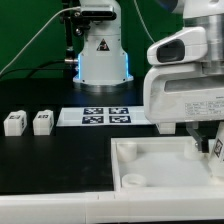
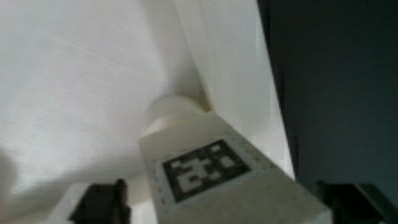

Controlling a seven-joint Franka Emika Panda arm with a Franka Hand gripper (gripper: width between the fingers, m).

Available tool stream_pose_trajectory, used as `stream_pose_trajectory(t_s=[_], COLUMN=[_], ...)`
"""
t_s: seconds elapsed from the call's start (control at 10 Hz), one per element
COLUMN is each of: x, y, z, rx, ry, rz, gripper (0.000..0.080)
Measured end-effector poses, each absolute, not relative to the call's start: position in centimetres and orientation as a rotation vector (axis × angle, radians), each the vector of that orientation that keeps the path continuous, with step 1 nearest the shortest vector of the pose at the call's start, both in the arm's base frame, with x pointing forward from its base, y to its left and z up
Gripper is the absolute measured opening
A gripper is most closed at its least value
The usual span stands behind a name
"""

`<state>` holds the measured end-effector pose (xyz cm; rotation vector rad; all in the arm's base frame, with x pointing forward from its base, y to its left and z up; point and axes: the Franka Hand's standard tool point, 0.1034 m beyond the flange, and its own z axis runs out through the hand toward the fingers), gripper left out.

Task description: Assemble one leg

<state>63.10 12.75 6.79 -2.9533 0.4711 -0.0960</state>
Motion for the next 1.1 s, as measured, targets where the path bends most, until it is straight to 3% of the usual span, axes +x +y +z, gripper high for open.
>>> stream_pose_trajectory(t_s=[0.1,0.2,1.1], x=[63.1,63.0,62.5], y=[12.8,12.1,12.6], z=[6.8,6.6,5.9], rx=[-2.945,-2.954,-2.101], ry=[0.506,0.513,1.990], rz=[-0.093,-0.088,0.091], gripper=[0.0384,0.0298,0.0279])
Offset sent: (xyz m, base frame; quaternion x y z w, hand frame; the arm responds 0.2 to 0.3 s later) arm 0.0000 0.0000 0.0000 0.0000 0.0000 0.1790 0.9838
